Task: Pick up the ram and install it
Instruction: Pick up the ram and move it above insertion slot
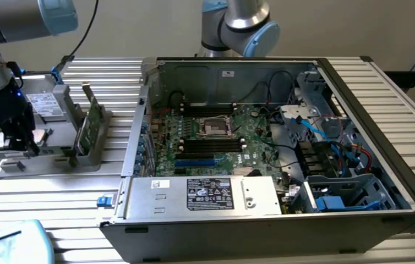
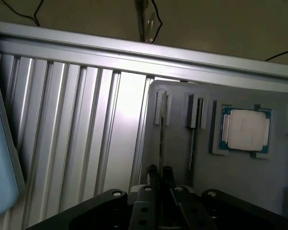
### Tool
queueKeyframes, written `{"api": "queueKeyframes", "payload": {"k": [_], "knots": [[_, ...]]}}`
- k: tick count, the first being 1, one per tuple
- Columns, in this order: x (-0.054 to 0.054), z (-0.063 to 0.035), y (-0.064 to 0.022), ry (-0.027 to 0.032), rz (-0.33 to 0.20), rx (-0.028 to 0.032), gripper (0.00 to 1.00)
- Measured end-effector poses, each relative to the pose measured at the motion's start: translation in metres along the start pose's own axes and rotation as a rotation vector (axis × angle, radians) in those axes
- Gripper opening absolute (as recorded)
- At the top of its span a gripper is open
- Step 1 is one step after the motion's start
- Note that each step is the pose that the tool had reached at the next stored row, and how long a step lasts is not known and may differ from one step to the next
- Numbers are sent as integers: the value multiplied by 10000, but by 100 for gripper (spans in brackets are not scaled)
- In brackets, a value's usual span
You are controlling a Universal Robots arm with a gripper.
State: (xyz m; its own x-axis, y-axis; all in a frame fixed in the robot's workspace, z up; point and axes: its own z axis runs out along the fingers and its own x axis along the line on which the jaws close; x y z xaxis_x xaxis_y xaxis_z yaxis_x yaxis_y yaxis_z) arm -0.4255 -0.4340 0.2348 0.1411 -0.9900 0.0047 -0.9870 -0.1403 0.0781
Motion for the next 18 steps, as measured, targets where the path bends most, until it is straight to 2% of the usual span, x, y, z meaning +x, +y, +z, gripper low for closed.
{"api": "queueKeyframes", "payload": {"k": [12, 18], "knots": [[16, -377, -73, -4, 6, -22, 15], [37, -587, -198, -11, 5, -50, 15]]}}
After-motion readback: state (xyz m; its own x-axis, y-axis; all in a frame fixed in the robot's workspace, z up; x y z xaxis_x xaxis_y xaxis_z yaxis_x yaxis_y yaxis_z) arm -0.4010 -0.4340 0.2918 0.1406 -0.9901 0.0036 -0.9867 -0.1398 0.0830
